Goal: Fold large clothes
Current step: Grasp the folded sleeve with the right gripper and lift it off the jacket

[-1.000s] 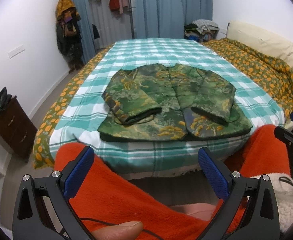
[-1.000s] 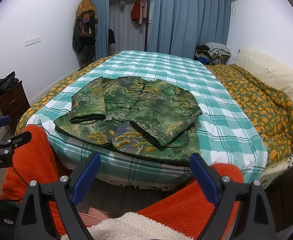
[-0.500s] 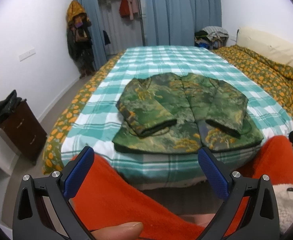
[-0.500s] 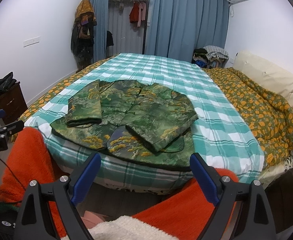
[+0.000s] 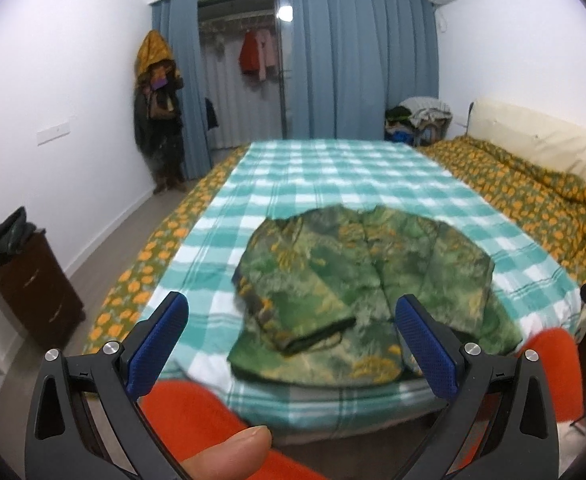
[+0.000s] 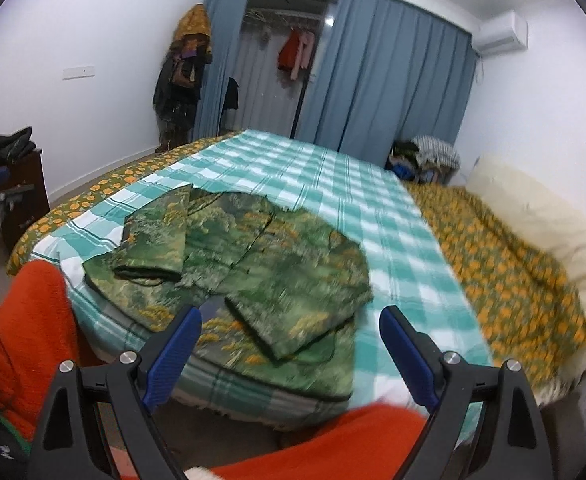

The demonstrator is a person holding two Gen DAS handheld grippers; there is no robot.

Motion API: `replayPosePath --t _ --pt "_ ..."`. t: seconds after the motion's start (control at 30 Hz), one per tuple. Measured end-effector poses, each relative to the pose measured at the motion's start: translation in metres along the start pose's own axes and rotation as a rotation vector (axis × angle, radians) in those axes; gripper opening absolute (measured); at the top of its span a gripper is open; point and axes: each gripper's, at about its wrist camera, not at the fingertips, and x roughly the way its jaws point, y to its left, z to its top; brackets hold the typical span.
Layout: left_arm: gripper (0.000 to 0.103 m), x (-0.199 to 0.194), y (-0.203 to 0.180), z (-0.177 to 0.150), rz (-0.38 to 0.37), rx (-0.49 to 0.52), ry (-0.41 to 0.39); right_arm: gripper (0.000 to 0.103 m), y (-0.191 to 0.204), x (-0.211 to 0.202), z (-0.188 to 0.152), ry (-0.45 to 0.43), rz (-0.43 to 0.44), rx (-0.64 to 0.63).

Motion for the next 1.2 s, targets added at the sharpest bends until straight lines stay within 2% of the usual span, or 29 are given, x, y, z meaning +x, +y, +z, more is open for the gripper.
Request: replayPosePath --t 0.17,0.3,0.43,0.5,0.67,0.9,1.07,1.2 --pt "0.103 0.022 -0.019 0.018 -0.021 0.034 0.0 0.093 -0.003 0.021 0.013 -0.027 0.007 -0.03" --pt "0.103 0.047 -0.039 0.02 0.027 0.082 0.028 0.093 -0.003 0.044 0.019 -0.018 0.031 -0.022" --pt "0.103 0.069 -0.041 0.016 -0.023 0.025 0.102 0.093 -0.001 0.065 0.022 -0.009 0.064 -0.011" --pt "0.103 0.075 -0.038 0.013 -0.045 -0.008 0.115 0.093 0.001 0.079 0.018 0.003 0.078 -0.012" --pt "0.103 0.088 -0.035 0.009 -0.003 -0.032 0.096 0.093 0.003 0.118 -0.004 0.029 0.149 -0.01" --pt "0.103 0.118 -0.039 -0.004 0.003 -0.016 0.124 0.093 0.021 0.201 -0.045 0.153 0.284 -0.054" --pt "0.103 0.149 -0.041 -0.022 -0.013 -0.049 0.209 0.093 0.042 0.266 -0.07 0.268 0.257 -0.16" --pt "0.103 0.158 -0.041 -0.035 -0.013 -0.053 0.233 0.093 0.055 0.301 -0.086 0.341 0.218 -0.236"
